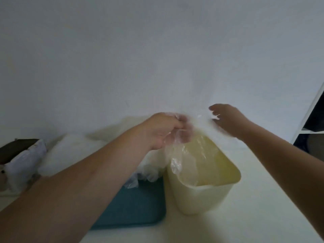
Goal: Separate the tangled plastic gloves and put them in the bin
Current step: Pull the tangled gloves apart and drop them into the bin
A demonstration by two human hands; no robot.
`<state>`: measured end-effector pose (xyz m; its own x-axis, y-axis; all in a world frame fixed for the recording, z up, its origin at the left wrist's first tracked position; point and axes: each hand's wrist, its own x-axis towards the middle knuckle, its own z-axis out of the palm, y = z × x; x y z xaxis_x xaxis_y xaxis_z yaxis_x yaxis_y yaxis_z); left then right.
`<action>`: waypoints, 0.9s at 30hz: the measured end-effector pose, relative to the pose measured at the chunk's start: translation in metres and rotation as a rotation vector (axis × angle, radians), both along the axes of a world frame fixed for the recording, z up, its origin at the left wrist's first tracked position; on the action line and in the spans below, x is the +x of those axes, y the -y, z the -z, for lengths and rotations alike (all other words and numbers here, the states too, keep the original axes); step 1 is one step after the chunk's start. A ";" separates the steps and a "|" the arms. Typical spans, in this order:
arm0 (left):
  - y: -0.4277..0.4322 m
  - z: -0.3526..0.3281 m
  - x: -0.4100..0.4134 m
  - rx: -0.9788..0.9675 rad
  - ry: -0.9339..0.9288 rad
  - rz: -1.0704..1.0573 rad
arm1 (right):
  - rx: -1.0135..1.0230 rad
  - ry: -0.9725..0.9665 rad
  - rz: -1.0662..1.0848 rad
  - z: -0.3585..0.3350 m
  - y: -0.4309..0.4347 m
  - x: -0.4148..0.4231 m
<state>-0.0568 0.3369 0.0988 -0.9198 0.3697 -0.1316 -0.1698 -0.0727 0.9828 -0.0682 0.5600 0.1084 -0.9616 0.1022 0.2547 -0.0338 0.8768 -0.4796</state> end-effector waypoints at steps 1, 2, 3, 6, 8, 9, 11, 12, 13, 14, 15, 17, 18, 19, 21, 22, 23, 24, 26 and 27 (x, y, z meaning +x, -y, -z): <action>-0.010 0.006 -0.004 -0.036 0.019 -0.023 | 0.009 -0.048 0.060 -0.004 -0.009 0.005; -0.018 0.011 -0.007 -0.075 0.029 -0.043 | -0.019 -0.081 0.085 -0.005 -0.012 0.011; -0.024 0.017 -0.012 -0.123 0.018 -0.063 | -0.058 -0.098 0.071 -0.009 -0.009 0.021; -0.034 0.026 -0.019 -0.292 -0.068 -0.162 | -0.106 0.087 -0.130 -0.012 0.016 0.057; -0.033 0.026 -0.020 -0.307 -0.087 -0.223 | 0.032 0.322 -0.271 -0.005 0.038 0.075; -0.029 0.025 -0.020 -0.314 -0.111 -0.261 | 0.150 0.389 -0.299 0.000 0.048 0.079; -0.016 0.020 -0.016 -0.340 -0.178 -0.340 | 0.330 0.460 -0.331 0.015 0.066 0.076; -0.007 0.018 -0.013 -0.340 -0.206 -0.371 | 0.373 0.482 -0.342 0.022 0.073 0.071; 0.002 0.016 -0.009 -0.340 -0.231 -0.391 | 0.397 0.508 -0.346 0.029 0.079 0.065; 0.010 0.015 -0.004 -0.345 -0.255 -0.400 | 0.419 0.531 -0.349 0.036 0.083 0.058; 0.021 0.014 0.003 -0.354 -0.277 -0.403 | 0.446 0.560 -0.360 0.043 0.089 0.051; 0.037 0.015 0.015 -0.365 -0.299 -0.390 | 0.522 0.629 -0.360 0.054 0.094 0.039; 0.044 0.016 0.020 -0.381 -0.312 -0.385 | 0.558 0.673 -0.360 0.058 0.096 0.034; 0.052 0.017 0.026 -0.403 -0.330 -0.385 | 0.589 0.716 -0.362 0.061 0.097 0.031; 0.067 0.021 0.037 -0.440 -0.390 -0.386 | 0.629 0.745 -0.351 0.063 0.096 0.027; 0.076 0.024 0.042 -0.465 -0.428 -0.383 | 0.637 0.729 -0.344 0.061 0.095 0.028; 0.085 0.029 0.047 -0.504 -0.473 -0.373 | 0.630 0.696 -0.336 0.056 0.093 0.029; 0.094 0.036 0.051 -0.548 -0.518 -0.368 | 0.611 0.656 -0.324 0.047 0.092 0.032; 0.114 0.049 0.059 -0.637 -0.599 -0.368 | 0.582 0.580 -0.300 0.026 0.089 0.038; 0.124 0.056 0.060 -0.706 -0.626 -0.367 | 0.578 0.542 -0.292 0.014 0.089 0.042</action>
<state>0.0035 0.2129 0.0428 -0.9397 0.0744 0.3337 0.3067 0.6151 0.7264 -0.0267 0.4705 0.0939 -0.9334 -0.1738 -0.3140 -0.1916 0.9811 0.0266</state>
